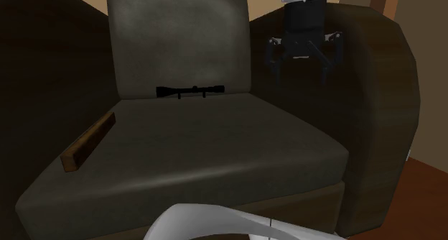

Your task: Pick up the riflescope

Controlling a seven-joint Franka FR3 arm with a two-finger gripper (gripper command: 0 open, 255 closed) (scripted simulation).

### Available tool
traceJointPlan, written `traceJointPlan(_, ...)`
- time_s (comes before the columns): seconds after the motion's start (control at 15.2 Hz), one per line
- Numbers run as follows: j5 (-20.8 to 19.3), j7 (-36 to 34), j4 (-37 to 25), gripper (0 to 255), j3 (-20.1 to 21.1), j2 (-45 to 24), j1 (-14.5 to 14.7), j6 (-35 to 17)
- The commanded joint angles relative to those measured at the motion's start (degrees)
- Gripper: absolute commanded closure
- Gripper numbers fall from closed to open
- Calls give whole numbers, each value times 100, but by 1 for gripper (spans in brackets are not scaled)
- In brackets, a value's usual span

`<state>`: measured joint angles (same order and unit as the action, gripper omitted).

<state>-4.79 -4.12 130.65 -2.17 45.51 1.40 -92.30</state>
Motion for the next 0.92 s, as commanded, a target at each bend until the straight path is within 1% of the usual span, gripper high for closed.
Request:
traceJointPlan(0.0, 0, 0, 0, 0, 0, 0, 0, 0)
traceJointPlan(0.4, 594, -1538, 67, 0, 896, -125, -21, -165)
traceJointPlan(0.86, 1135, -3322, -315, 0, 1938, -751, -126, -471)
